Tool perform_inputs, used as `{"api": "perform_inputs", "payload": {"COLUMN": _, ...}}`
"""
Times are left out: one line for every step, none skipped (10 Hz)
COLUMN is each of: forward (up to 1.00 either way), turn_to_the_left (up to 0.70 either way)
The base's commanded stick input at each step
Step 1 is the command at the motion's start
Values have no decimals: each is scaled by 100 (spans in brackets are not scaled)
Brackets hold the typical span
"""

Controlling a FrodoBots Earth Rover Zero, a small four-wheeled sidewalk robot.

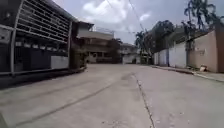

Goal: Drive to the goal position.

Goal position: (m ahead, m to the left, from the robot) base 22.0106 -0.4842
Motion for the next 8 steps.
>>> {"api": "perform_inputs", "payload": {"forward": 100, "turn_to_the_left": -30}}
{"api": "perform_inputs", "payload": {"forward": 100, "turn_to_the_left": -30}}
{"api": "perform_inputs", "payload": {"forward": 100, "turn_to_the_left": -30}}
{"api": "perform_inputs", "payload": {"forward": 100, "turn_to_the_left": -30}}
{"api": "perform_inputs", "payload": {"forward": 100, "turn_to_the_left": -30}}
{"api": "perform_inputs", "payload": {"forward": 100, "turn_to_the_left": -30}}
{"api": "perform_inputs", "payload": {"forward": 100, "turn_to_the_left": -30}}
{"api": "perform_inputs", "payload": {"forward": 100, "turn_to_the_left": -30}}
